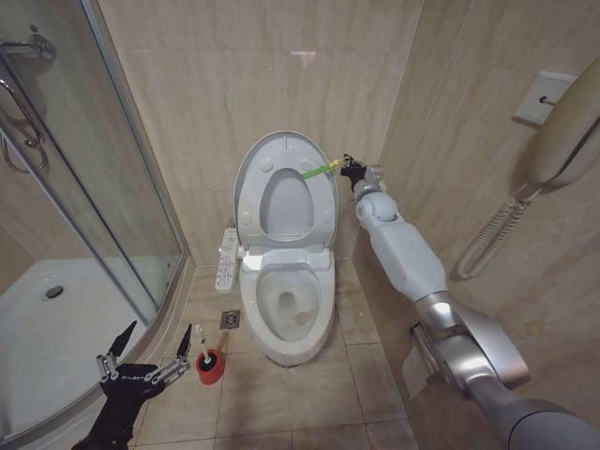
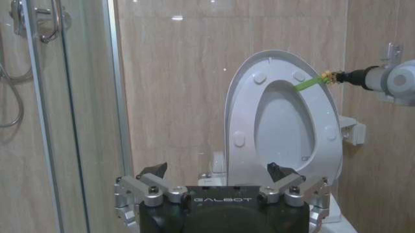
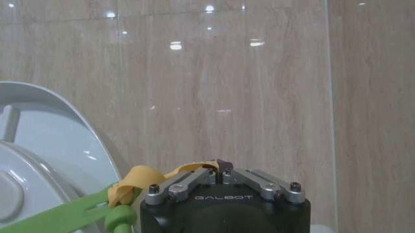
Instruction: Open the toilet lid, clean the toilet bowl with a toilet brush, close the toilet lid, and flush.
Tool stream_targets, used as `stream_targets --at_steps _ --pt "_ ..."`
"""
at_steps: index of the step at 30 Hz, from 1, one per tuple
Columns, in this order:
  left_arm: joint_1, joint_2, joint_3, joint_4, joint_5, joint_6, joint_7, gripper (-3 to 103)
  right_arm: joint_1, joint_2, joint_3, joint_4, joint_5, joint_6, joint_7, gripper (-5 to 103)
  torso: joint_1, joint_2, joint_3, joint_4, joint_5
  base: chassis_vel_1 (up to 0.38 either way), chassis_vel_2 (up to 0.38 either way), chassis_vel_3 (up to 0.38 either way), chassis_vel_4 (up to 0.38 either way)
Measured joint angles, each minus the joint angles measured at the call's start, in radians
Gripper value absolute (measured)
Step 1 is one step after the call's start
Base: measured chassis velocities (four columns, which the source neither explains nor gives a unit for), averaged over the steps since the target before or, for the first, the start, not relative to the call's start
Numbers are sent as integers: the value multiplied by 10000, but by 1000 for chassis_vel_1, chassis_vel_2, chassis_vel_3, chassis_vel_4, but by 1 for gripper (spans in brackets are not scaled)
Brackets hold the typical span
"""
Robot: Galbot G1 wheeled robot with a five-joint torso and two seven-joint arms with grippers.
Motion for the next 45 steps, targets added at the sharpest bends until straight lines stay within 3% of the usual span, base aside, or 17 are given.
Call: stream_targets --at_steps 21,36,37,44,45 --pt "0 0 0 0 0 0 0 100 673 286 -277 -806 -72 64 47 1 0 0 0 1 -1 0 0 0 0" --pt "0 0 0 0 0 0 0 100 60 -279 -717 588 459 -466 464 1 0 0 0 -1 1 0 0 0 0" --pt "0 0 0 0 0 0 0 100 12 -316 -798 776 492 -515 505 10 0 0 0 -1 0 0 0 0 0" --pt "0 0 -1 0 0 0 0 100 -275 -413 -1068 1500 558 -695 710 10 0 0 0 -1 0 0 0 0 0" --pt "0 0 0 0 0 0 0 100 -305 -427 -1099 1593 563 -716 744 37 0 0 0 0 0 0 0 0 0"
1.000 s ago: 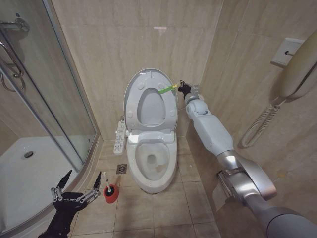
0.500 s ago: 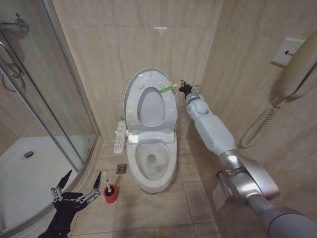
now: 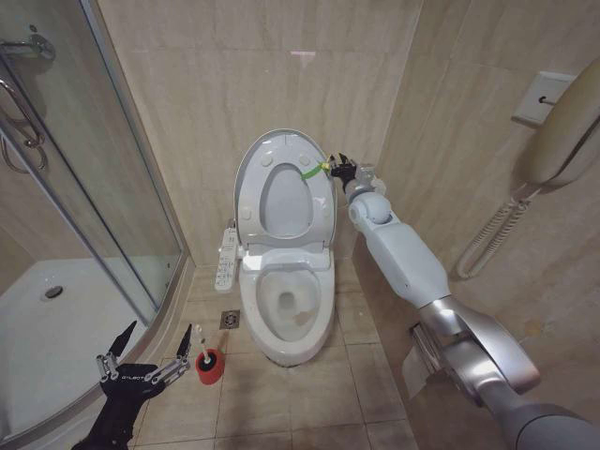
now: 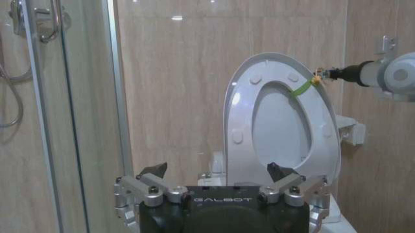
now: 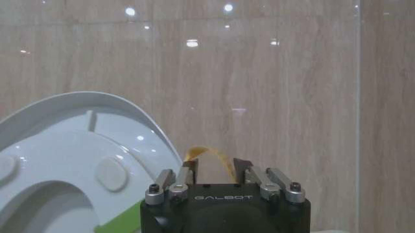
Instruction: Open the toilet lid, clean the toilet bowl with a toilet brush, close the toilet lid, and flush.
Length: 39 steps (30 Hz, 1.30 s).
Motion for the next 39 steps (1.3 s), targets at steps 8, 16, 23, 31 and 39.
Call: stream_targets --at_steps 8,16,23,31,39 --pt "0 0 0 0 0 0 0 100 -161 -299 -140 494 102 -106 167 64 0 0 0 1 0 0 0 0 0" --pt "0 0 0 0 0 0 0 100 -415 -804 -190 1011 273 -154 243 91 0 0 0 1 0 0 0 0 0" --pt "1 0 0 0 0 0 0 100 -671 -1208 -175 1475 435 -157 256 100 0 0 0 0 2 0 0 0 0" --pt "0 0 0 0 0 0 0 100 -940 -1553 -136 1961 592 -148 263 100 0 0 0 0 2 0 0 0 0" --pt "0 0 0 0 0 0 0 100 -1337 -1905 -133 2508 684 -142 251 100 0 0 0 0 1 0 0 0 0"
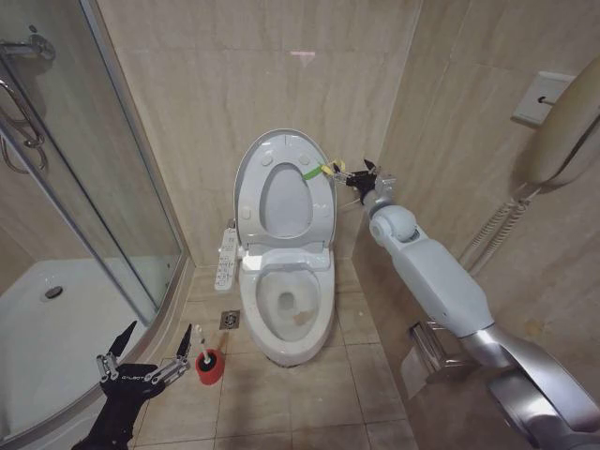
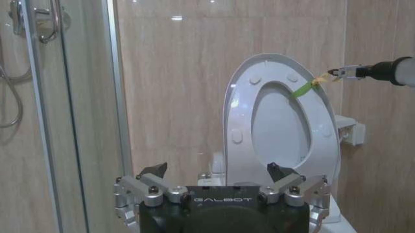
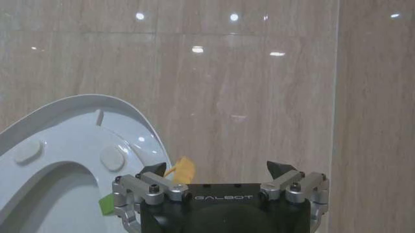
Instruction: Open the toilet lid, clean the toilet bowl with a toilet brush, close the toilet lid, and flush.
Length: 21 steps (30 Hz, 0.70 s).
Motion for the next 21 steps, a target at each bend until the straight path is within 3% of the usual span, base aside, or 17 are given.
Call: stream_targets --at_steps 10,21 --pt "0 0 0 0 0 0 0 100 -426 -586 142 886 632 -119 235 100 0 0 0 1 -2 0 0 0 0" --pt "0 0 0 0 0 0 0 100 -2367 -1195 1324 1995 698 -97 273 100 0 0 0 0 2 0 0 0 0"
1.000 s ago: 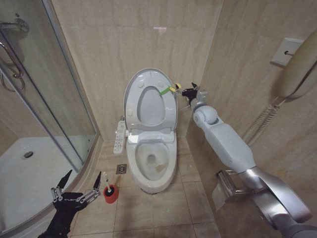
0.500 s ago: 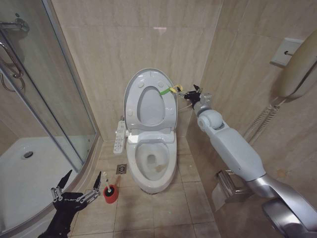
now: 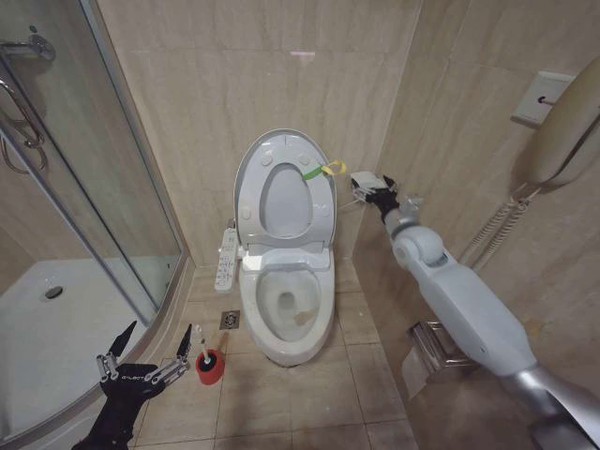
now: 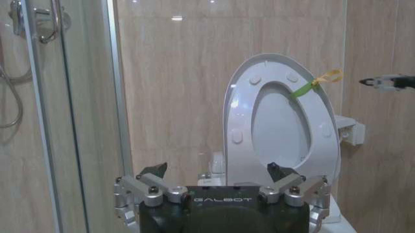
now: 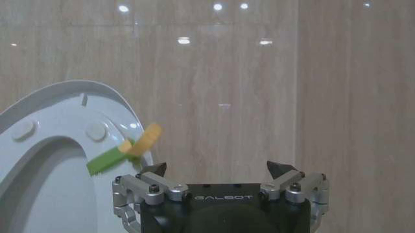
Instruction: Open the toilet lid, clean the toilet bowl with a toilet brush, close the toilet lid, and flush.
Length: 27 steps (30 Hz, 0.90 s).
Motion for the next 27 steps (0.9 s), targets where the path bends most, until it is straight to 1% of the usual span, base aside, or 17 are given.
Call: stream_targets --at_steps 4,5,9,11,12,17,18,22,24,27 --pt "0 0 0 0 0 0 0 100 -1075 -251 681 745 70 0 54 100 0 0 0 0 -1 0 0 0 0" --pt "0 0 0 0 0 0 0 100 -1075 -251 681 745 70 0 54 100 0 0 0 0 -1 0 0 0 0" --pt "0 0 0 0 0 0 0 100 -2098 -385 1409 1341 83 21 50 100 0 0 0 0 -2 0 0 0 0" --pt "0 0 0 0 0 0 0 100 -2248 -395 1513 1427 86 23 47 100 0 0 0 0 -2 0 0 0 0" --pt "0 0 0 0 0 0 0 100 -2585 -405 1732 1615 88 28 42 100 0 0 0 0 -1 0 0 0 0" --pt "0 0 0 0 0 0 0 100 -3783 -352 2411 2283 82 71 4 100 0 0 0 0 -2 0 0 0 0" --pt "0 0 0 0 0 0 0 100 -3783 -352 2411 2283 82 71 4 100 0 0 0 0 -2 0 0 0 0" --pt "0 0 0 0 0 0 1 100 -4665 -253 2827 2790 -14 151 -93 100 0 0 0 0 -2 0 0 0 0" --pt "0 0 0 0 0 0 1 100 -4747 -236 2876 2846 -31 162 -107 100 0 0 0 0 -2 0 0 0 0" --pt "0 0 0 0 0 0 0 100 -5318 -74 3199 3231 -165 225 -195 100 0 0 0 0 -3 0 0 0 0"
